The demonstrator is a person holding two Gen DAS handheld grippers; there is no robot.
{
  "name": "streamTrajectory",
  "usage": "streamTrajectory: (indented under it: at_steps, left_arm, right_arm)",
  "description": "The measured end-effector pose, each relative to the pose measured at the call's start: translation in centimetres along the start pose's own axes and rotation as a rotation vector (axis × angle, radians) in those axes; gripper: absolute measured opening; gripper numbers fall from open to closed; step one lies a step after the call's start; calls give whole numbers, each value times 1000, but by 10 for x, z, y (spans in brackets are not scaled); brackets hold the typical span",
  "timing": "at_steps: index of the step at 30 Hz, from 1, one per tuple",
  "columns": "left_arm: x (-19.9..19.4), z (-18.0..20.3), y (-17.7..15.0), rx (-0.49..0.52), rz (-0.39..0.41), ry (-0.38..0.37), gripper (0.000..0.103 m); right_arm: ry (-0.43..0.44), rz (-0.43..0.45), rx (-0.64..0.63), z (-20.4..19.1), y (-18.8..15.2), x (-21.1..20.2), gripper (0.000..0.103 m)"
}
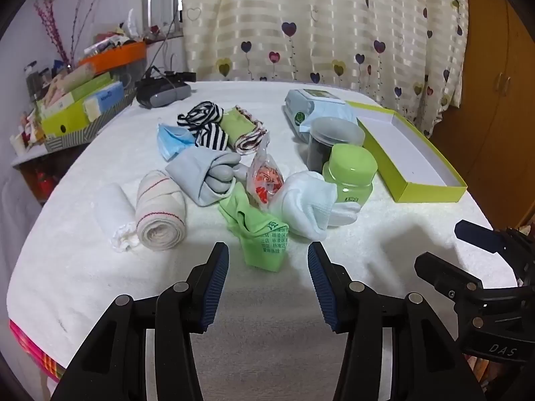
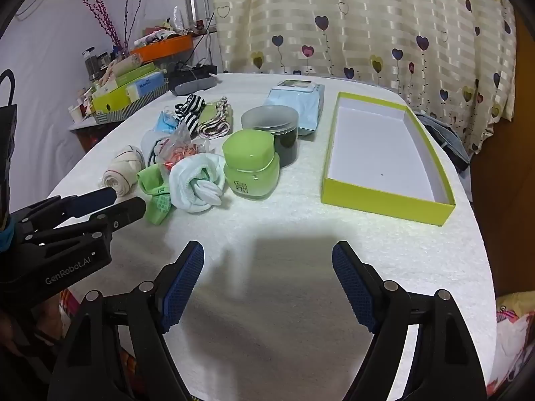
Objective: Organize soft objects
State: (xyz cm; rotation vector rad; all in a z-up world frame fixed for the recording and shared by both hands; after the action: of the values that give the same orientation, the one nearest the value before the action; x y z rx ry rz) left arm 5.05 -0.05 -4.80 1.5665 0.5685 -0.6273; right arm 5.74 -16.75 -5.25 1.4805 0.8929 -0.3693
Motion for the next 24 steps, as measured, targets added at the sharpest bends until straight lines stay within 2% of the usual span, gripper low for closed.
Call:
streamTrajectory:
  at_steps: [2, 4, 7, 24]
  left_arm:
    - [-2, 1, 0, 3, 6, 1, 49]
    - [1, 0, 0, -5, -25, -6, 49]
    - [0, 1, -1, 2, -6, 1, 49]
    - [5, -5, 2, -14, -13, -13, 49]
  right_arm:
    - [5, -2, 4, -1, 0, 0, 80]
    - [5, -2, 4, -1, 1, 0, 80]
    - [4, 0, 3, -1, 2, 0, 80]
    - [14, 0, -2, -7, 2, 0, 80]
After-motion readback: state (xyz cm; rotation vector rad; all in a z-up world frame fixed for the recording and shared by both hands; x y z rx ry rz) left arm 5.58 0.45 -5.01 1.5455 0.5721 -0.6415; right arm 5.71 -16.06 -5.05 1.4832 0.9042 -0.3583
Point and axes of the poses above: each gripper's, at about its wrist camera, not at the fingertips, and x roughly the way its jaws point, z to its right, y to its top, the point moved 7 cm from there along x, roughly the way its jaws point, and after that the axes turned 7 degrees about x, right-handed, at the moved point
